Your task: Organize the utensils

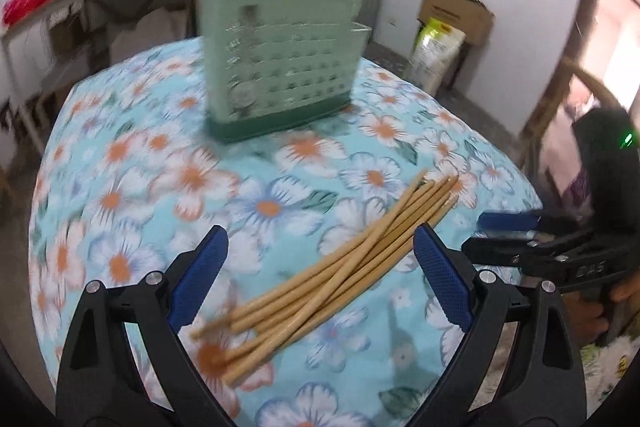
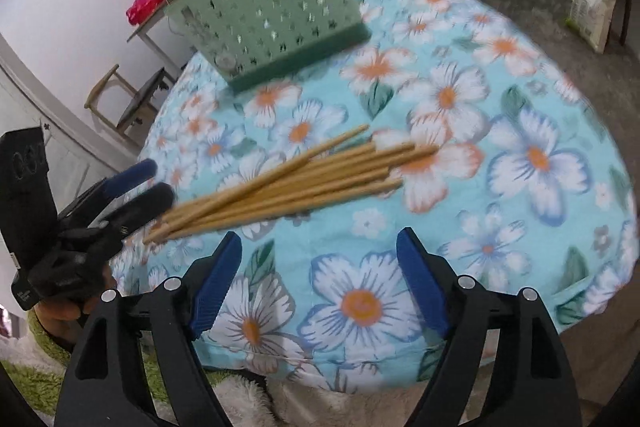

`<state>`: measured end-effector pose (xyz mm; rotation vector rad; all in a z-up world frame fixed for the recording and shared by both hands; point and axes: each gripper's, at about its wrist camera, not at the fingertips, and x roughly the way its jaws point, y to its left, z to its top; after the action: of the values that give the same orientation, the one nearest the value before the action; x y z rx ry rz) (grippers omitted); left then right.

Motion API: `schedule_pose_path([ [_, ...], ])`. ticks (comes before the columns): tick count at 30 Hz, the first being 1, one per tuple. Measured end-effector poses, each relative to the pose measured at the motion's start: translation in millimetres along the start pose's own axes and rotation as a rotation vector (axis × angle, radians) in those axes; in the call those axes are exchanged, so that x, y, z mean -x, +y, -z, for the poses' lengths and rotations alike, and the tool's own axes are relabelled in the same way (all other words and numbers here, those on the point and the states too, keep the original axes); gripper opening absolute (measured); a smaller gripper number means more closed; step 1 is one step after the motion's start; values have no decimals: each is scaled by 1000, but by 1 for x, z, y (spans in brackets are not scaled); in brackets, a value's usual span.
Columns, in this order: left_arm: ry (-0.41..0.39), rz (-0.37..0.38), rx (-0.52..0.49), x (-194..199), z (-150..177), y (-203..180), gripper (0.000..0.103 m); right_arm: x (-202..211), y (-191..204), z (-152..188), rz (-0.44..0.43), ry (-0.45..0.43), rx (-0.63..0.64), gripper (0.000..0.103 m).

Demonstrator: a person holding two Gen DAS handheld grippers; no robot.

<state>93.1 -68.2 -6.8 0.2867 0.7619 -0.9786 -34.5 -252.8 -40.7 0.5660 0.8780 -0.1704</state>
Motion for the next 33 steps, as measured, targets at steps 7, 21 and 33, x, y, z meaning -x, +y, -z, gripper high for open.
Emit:
schedule_pose_path([
  [7,61,-6,-125,-27,-16,-30,66,-7,-7,1,277,7,107,78],
  [21,258,85,-182,-89,-35,-59,19,-17,-2,10,233,6,246,97],
  [33,358,54,-245,-112,-58,-70,6,-12,-6,13,182,-19,274,97],
])
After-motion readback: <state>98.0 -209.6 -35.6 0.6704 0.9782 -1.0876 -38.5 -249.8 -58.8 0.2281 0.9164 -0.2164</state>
